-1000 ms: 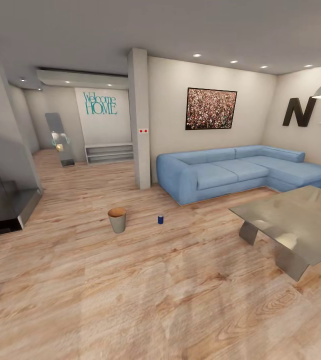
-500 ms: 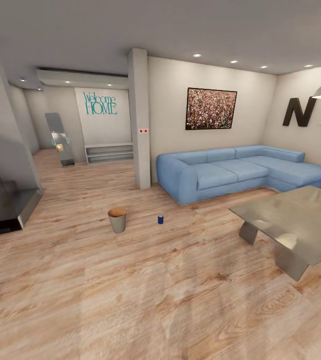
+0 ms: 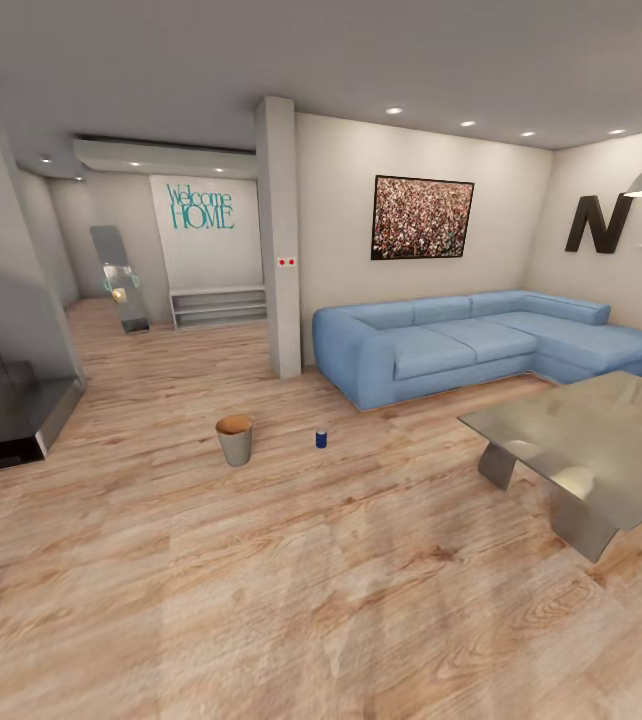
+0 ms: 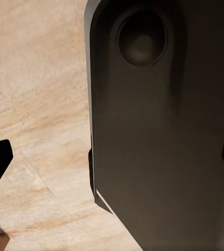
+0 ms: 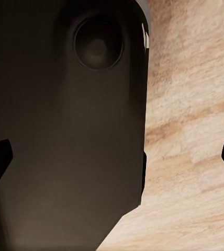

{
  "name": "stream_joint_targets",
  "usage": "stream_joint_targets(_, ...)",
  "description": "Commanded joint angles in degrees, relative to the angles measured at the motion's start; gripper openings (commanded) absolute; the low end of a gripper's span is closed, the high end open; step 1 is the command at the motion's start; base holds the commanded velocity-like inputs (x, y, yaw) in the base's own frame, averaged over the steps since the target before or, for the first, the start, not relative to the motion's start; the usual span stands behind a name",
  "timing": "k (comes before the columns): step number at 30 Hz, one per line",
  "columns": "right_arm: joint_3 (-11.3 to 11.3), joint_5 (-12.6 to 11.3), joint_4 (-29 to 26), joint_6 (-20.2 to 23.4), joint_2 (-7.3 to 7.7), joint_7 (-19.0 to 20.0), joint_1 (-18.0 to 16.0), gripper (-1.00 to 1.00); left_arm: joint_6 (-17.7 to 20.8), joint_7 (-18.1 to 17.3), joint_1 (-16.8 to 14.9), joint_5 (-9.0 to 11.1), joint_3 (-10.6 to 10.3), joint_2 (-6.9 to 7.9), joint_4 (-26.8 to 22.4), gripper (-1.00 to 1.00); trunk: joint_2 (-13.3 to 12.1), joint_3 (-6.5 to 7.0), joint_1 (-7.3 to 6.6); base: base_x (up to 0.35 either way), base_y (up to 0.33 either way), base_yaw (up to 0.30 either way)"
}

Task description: Put the three can of soda from the living room inside the tash can in the kitchen.

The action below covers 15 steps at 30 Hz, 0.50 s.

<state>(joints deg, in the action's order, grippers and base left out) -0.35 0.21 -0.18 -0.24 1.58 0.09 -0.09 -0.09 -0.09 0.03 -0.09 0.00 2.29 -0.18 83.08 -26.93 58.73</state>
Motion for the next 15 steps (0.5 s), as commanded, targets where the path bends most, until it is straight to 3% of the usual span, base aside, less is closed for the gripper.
stream_joint_targets(1,0.0,-0.01,0.0,0.0,0.0,0.0,0.0,1.0,0.0,0.0,-0.01,0.0,0.0,0.0,0.0,1.0,0.0,0.0,0.0,0.0,0.0,0.0)
stream_joint_targets(15,0.0,-0.02,0.0,-0.02,0.0,0.0,0.0,1.0,0.0,0.0,-0.02,0.0,0.0,0.0,0.0,1.0,0.0,0.0,0.0,0.0,0.0,0.0)
